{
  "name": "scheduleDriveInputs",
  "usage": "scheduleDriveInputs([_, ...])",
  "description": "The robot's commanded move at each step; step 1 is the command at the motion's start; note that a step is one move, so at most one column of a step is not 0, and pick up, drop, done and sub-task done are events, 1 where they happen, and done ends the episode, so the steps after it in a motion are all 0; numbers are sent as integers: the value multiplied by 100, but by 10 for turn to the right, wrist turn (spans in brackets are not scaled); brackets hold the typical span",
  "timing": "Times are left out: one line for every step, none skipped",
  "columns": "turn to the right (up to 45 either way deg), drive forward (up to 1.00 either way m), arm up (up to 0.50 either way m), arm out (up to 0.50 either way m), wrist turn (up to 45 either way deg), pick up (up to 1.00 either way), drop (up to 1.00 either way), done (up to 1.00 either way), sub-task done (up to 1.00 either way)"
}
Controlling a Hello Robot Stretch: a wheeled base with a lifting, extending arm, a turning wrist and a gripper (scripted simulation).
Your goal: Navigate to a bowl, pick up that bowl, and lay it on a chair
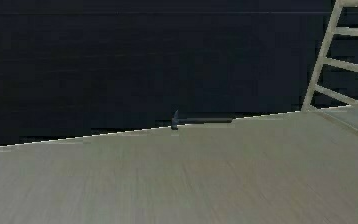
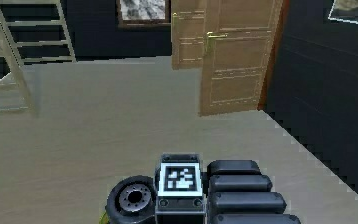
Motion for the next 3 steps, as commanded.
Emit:
scheduleDriveInputs([-120,0,0,0,0,0,0,0,0])
scheduleDriveInputs([0,15,0,0,0,0,0,0,0])
scheduleDriveInputs([0,0,0,0,0,0,0,100,0])
